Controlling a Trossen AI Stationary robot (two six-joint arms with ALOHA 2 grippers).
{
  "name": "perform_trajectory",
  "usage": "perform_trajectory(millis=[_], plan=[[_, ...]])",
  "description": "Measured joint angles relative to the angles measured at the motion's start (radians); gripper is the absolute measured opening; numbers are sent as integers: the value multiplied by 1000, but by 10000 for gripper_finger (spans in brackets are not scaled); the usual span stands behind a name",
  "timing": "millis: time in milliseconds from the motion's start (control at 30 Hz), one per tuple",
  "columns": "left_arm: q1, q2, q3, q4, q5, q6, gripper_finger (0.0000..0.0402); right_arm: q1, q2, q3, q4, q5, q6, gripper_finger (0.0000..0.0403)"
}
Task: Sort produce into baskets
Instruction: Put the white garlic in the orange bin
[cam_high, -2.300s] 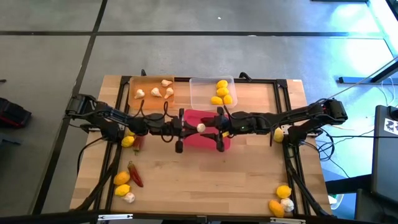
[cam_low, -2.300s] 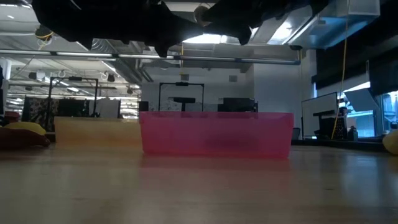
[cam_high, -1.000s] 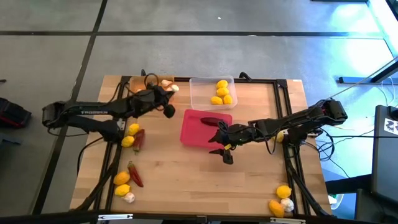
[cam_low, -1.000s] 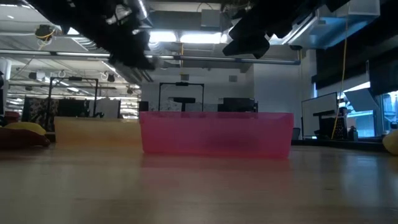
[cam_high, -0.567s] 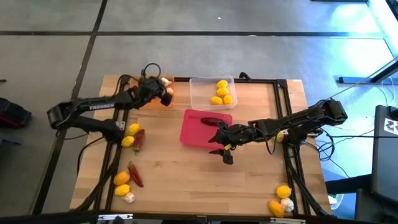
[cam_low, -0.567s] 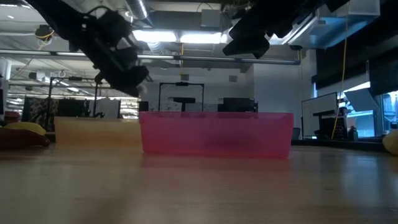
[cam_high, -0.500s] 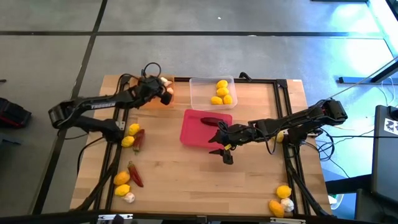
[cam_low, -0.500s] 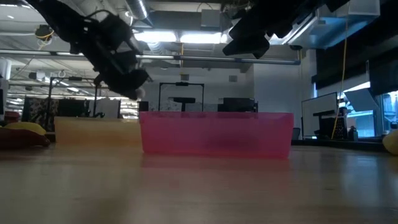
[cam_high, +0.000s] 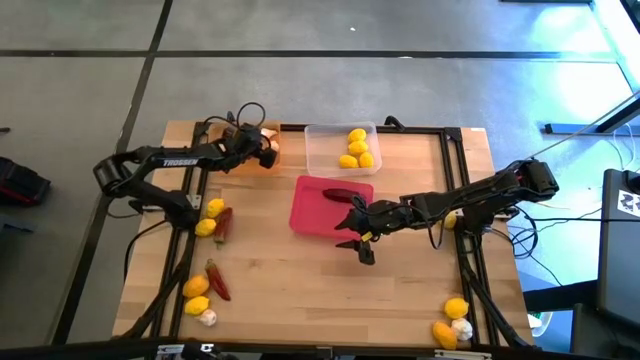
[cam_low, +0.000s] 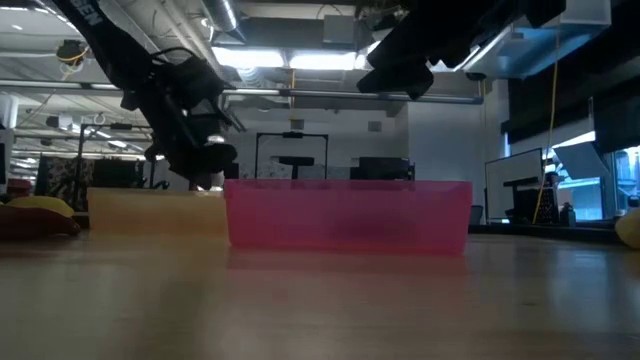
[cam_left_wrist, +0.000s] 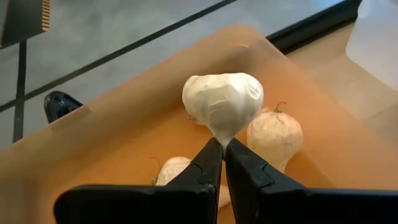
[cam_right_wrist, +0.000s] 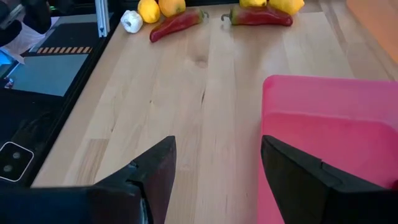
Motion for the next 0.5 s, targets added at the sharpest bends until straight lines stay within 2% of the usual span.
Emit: perform_trajectory(millis=[500], plan=[[3,61,0,0,0,16,15,0,0,0,-5,0,18,230]])
